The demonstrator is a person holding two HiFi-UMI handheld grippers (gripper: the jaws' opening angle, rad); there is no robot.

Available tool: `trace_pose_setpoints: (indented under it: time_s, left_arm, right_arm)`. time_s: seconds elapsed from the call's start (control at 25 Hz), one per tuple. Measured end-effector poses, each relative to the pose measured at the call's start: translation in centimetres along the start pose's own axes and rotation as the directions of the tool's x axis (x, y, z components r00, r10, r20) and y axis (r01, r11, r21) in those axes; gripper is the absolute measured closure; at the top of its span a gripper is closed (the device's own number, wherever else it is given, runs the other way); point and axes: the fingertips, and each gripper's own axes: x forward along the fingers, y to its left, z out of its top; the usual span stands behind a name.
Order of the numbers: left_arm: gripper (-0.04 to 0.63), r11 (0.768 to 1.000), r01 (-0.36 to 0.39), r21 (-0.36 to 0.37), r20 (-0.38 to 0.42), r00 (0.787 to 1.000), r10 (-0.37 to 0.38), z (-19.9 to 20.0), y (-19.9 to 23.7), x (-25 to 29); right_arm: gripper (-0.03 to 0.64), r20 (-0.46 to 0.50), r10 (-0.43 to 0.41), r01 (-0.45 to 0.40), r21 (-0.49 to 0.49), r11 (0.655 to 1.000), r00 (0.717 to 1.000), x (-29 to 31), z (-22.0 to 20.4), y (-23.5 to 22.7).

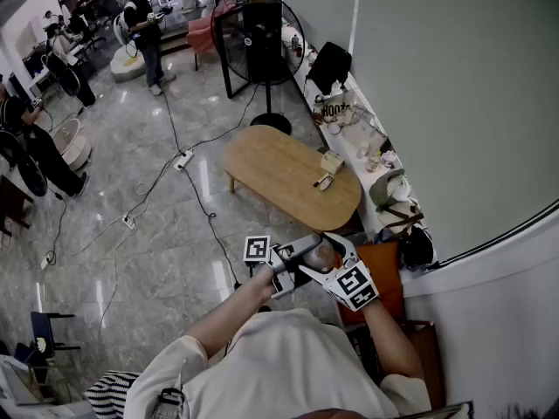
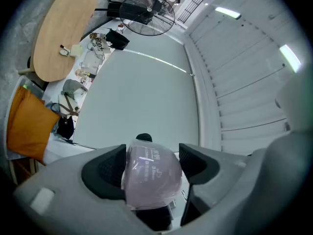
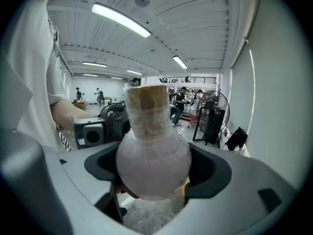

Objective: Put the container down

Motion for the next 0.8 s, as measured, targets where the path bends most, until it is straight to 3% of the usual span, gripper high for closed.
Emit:
trace_pose_setpoints:
  time_s: [0.8]
  left_arm:
    - [0.259,1.000,0.015,-0.006,0.004,1.000,-0.015,0.9,-1.1,-2.2]
  right_arm:
    - [0.219,-0.012,0.003,-0.003,-0.010,1.000,1.000,1.9,0.8,1.5]
